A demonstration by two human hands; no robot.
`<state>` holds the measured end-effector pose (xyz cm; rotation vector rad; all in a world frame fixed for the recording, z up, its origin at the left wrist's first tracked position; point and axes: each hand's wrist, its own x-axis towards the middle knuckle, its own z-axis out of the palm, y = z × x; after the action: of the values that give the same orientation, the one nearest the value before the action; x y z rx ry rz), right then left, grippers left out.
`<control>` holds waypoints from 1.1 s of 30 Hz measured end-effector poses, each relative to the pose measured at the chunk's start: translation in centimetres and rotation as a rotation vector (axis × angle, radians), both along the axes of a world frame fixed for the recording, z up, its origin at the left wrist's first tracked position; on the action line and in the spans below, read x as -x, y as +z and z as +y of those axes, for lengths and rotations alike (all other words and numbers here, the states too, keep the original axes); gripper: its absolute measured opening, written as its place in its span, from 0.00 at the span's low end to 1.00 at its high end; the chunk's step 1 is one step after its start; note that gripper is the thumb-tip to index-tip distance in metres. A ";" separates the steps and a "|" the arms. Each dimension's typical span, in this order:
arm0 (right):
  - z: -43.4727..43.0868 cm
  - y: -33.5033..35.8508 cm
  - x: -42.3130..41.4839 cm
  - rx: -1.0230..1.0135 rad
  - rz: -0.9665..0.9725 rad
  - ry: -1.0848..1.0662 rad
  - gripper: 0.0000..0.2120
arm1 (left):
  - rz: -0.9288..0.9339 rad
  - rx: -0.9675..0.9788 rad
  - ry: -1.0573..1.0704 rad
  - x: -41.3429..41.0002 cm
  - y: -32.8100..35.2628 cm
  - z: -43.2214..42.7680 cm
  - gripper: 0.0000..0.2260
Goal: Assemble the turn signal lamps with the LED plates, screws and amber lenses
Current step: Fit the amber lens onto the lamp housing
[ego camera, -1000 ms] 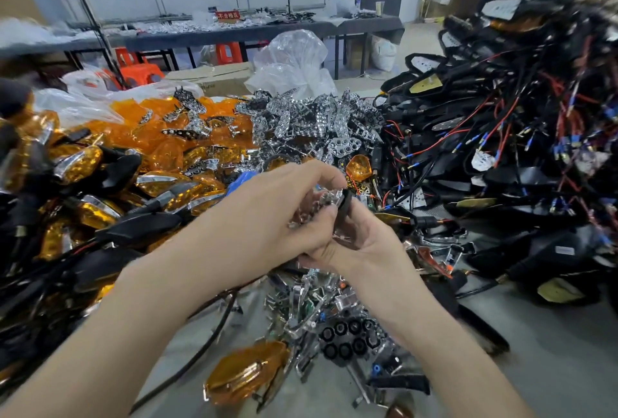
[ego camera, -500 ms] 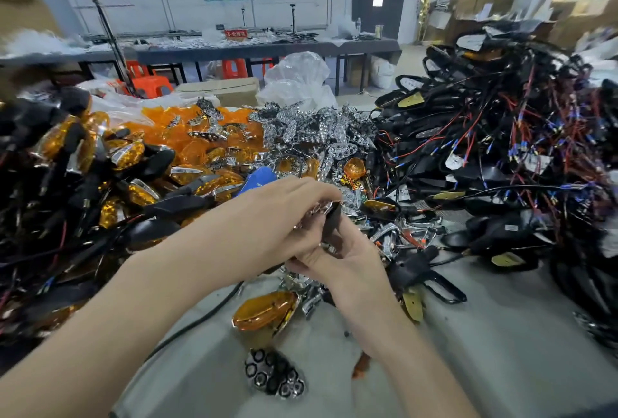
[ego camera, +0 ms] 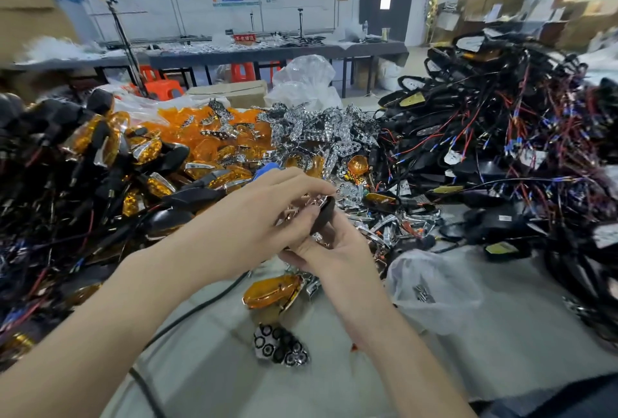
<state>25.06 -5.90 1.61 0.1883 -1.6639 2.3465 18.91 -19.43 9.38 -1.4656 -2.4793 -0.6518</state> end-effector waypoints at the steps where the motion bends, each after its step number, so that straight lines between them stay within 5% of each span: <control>1: 0.0 0.1 0.0 0.003 0.003 0.005 0.13 | -0.007 -0.008 0.007 0.0 -0.1 -0.1 0.17; 13: 1.5 0.4 2.4 0.386 0.021 0.141 0.18 | -0.218 -0.153 0.079 1.4 -2.1 -2.2 0.17; 21: 0.9 -0.9 3.9 0.514 0.037 0.341 0.20 | -0.101 -0.215 0.176 3.0 -4.7 -2.7 0.17; 30: 1.4 -1.7 5.8 0.625 -0.065 0.181 0.10 | -0.097 -0.207 0.351 3.7 -6.9 -3.5 0.19; 33: 1.8 -1.6 6.6 0.652 -0.036 0.160 0.08 | -0.145 -0.241 0.364 3.5 -7.6 -4.0 0.12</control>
<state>18.51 -4.14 -0.02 0.1523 -0.8414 2.8785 15.40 -23.46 1.74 -0.8806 -2.5663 -0.9652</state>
